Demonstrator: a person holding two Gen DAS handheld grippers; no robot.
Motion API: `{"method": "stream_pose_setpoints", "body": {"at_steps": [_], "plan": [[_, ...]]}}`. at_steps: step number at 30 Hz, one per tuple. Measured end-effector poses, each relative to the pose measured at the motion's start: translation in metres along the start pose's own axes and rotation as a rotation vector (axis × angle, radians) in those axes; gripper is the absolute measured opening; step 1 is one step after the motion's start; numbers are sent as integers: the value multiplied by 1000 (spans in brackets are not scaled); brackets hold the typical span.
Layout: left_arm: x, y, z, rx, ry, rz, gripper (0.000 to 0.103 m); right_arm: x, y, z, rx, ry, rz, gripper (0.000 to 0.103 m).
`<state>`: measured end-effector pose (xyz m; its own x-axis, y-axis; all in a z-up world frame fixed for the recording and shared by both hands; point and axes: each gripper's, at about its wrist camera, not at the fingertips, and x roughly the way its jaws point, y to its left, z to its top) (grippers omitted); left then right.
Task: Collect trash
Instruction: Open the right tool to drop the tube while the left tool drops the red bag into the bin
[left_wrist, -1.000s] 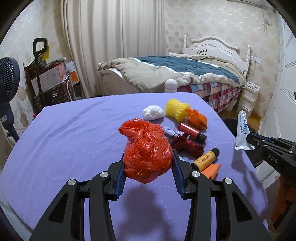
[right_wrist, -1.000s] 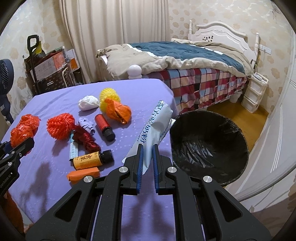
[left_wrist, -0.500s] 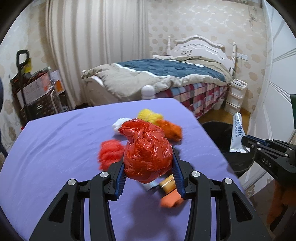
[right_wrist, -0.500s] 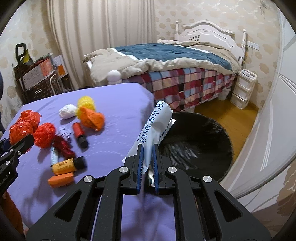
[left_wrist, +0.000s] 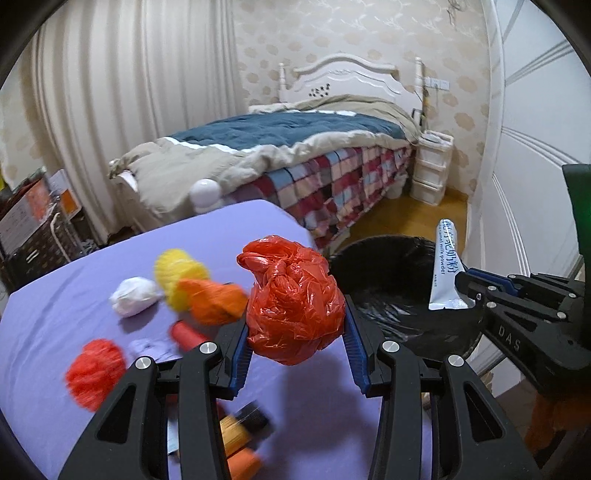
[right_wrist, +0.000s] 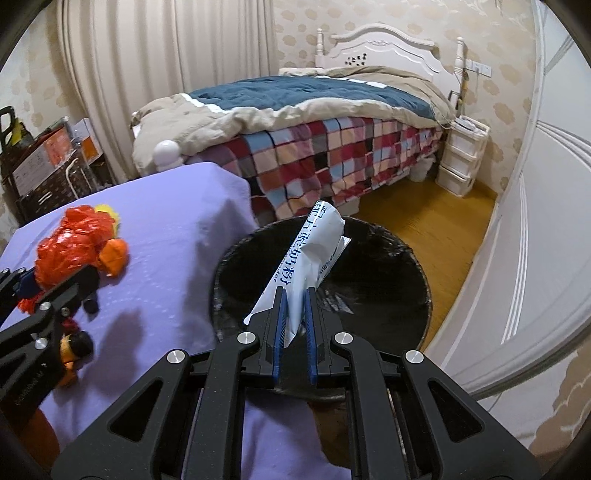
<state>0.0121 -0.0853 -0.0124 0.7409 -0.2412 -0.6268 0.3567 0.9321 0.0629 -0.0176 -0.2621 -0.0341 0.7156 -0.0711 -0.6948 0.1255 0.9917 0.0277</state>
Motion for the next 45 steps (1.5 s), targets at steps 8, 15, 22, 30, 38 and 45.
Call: {"method": "stream_pose_setpoints", "body": {"at_steps": [8, 15, 22, 30, 38, 45], "plan": [[40, -24, 20, 24, 35, -2, 44, 21, -25, 2, 26, 24, -18, 10], [66, -37, 31, 30, 66, -5, 44, 37, -43, 7, 55, 42, -18, 10], [83, -53, 33, 61, 89, -5, 44, 49, -54, 10, 71, 57, -14, 11], [85, -51, 35, 43, 90, 4, 71, 56, -64, 10, 110, 52, -10, 27], [77, -44, 34, 20, 80, 3, 76, 48, -65, 8, 132, 43, -23, 39], [54, -30, 25, 10, 75, 13, 76, 35, -52, 0, 131, 45, -7, 45]]}}
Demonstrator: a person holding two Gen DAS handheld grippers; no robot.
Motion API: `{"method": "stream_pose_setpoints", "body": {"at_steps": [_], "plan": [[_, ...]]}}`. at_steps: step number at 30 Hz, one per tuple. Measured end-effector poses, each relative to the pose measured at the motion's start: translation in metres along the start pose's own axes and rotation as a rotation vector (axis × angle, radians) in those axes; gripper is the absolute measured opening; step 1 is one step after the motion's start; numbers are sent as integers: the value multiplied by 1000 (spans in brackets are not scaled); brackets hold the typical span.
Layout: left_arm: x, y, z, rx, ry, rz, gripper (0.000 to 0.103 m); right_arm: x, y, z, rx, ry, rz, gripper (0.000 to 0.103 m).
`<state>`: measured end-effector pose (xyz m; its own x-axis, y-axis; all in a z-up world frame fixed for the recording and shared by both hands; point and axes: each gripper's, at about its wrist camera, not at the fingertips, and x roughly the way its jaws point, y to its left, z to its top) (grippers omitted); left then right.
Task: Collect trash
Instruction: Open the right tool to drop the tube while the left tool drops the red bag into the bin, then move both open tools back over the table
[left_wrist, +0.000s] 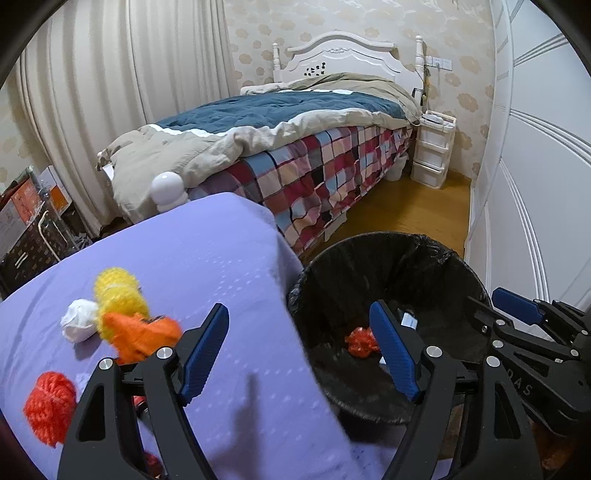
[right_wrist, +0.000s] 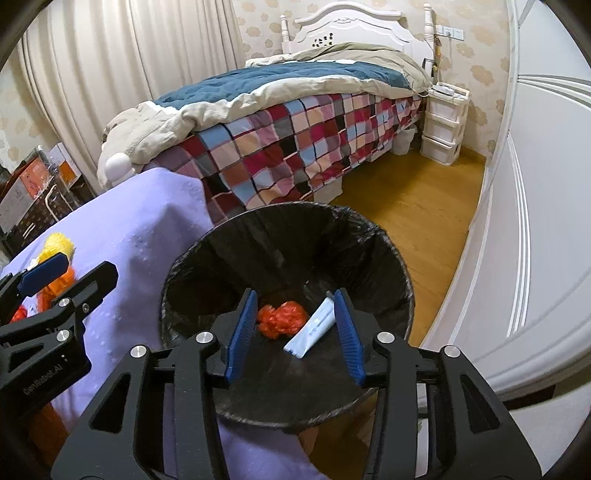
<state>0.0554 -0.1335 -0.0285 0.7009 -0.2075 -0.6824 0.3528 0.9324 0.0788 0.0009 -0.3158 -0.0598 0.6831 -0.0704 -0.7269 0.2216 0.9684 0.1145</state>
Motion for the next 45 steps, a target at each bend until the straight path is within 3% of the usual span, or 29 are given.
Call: {"method": "stream_pose_setpoints", "body": {"at_steps": [15, 33, 37, 45], "plan": [[-56, 56, -45, -71, 12, 60, 76, -35, 44, -43, -42, 27, 56, 47], [-116, 152, -116, -225, 23, 205, 76, -78, 114, -84, -181, 27, 138, 48], [-125, 175, -130, -264, 31, 238, 76, -83, 138, -90, -224, 24, 172, 57], [-136, 212, -154, -320, 49, 295, 76, -93, 180, -97, -300, 26, 239, 61]]}}
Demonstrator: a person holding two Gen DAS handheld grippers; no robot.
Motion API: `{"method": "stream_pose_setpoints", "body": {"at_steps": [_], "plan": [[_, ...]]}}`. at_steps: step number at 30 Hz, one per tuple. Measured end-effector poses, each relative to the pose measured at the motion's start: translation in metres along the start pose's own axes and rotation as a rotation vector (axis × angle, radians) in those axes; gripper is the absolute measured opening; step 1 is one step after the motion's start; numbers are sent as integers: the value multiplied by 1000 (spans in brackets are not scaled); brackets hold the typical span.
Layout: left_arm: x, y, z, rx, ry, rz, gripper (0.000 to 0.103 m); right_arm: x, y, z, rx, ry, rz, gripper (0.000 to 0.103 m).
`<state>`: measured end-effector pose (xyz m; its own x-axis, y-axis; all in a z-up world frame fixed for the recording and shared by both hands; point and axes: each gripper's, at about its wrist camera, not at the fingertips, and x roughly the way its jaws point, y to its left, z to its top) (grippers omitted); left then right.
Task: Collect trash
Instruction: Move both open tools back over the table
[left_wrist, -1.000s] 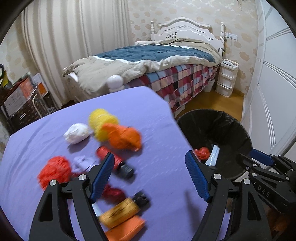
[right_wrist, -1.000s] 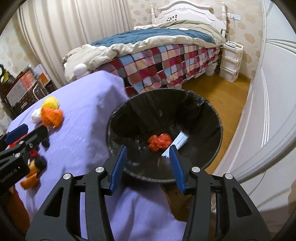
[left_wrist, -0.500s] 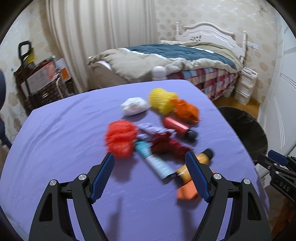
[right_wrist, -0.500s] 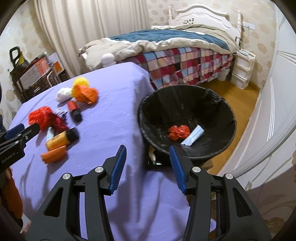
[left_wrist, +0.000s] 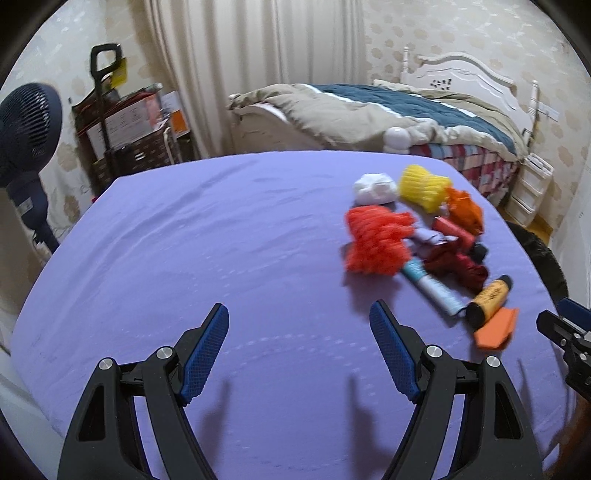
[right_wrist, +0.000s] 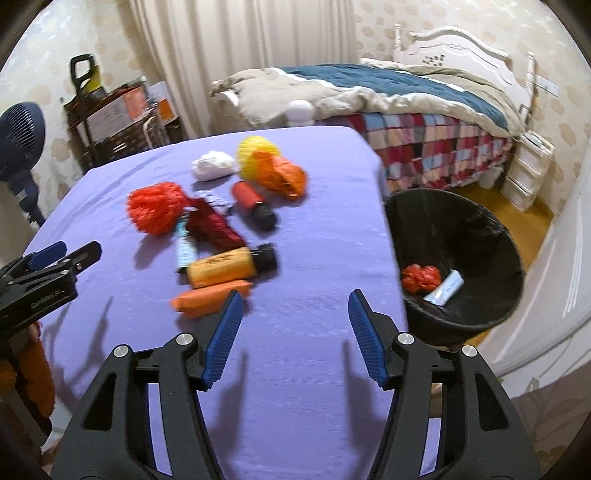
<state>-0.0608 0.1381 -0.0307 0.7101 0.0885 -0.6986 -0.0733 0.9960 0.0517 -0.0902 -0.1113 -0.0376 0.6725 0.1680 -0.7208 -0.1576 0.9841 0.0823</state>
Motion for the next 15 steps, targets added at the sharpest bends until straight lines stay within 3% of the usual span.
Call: {"method": "stream_pose_setpoints", "body": {"at_steps": [8, 15], "plan": [[5, 24, -7, -46, 23, 20, 76, 9, 36, -1, -63, 26, 63, 65], [10, 25, -7, -52, 33, 12, 76, 23, 49, -1, -98, 49, 63, 65]]}}
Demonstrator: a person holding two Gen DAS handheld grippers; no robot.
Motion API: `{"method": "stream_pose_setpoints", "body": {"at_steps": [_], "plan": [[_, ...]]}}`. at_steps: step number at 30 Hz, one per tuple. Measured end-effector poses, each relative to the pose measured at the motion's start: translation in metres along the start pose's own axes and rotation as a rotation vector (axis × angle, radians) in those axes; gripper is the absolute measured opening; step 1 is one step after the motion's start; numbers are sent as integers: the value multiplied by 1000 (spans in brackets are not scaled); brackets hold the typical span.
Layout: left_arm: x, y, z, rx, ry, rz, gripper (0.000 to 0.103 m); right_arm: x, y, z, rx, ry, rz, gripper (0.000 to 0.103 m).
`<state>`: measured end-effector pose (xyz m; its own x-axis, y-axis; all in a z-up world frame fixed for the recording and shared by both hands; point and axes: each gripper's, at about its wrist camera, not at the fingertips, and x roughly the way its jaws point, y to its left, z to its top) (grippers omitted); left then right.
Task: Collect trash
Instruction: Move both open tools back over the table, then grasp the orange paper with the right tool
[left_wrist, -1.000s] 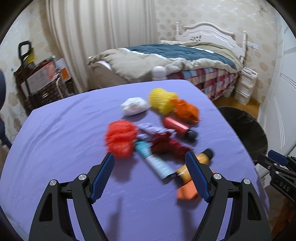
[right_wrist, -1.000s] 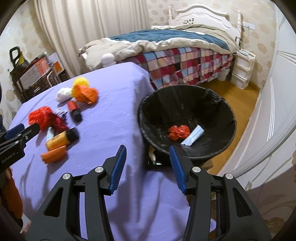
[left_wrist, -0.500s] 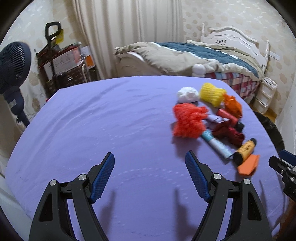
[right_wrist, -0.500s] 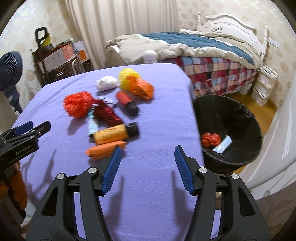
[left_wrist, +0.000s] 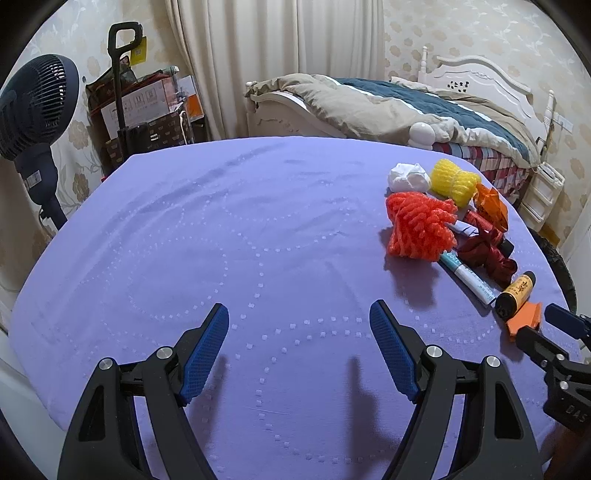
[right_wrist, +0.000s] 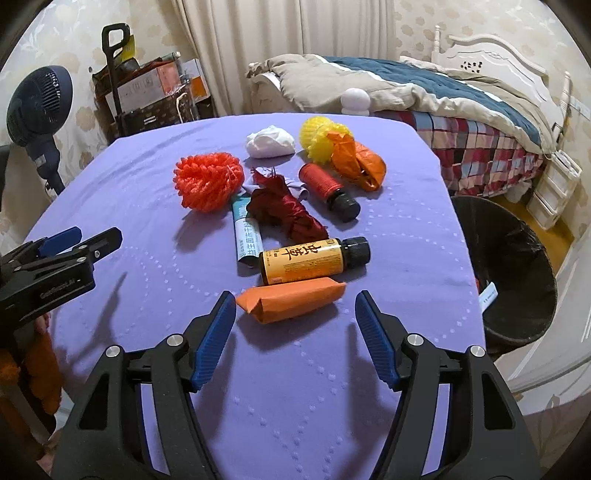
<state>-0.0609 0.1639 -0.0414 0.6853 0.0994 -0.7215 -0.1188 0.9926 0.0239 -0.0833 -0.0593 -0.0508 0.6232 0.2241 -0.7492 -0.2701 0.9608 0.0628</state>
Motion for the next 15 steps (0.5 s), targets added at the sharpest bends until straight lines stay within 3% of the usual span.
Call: {"method": "stream_pose_setpoints", "body": {"at_steps": [15], "plan": [[3, -7, 0, 8, 6, -15, 76, 8, 7, -3, -59, 27, -30, 60]]}}
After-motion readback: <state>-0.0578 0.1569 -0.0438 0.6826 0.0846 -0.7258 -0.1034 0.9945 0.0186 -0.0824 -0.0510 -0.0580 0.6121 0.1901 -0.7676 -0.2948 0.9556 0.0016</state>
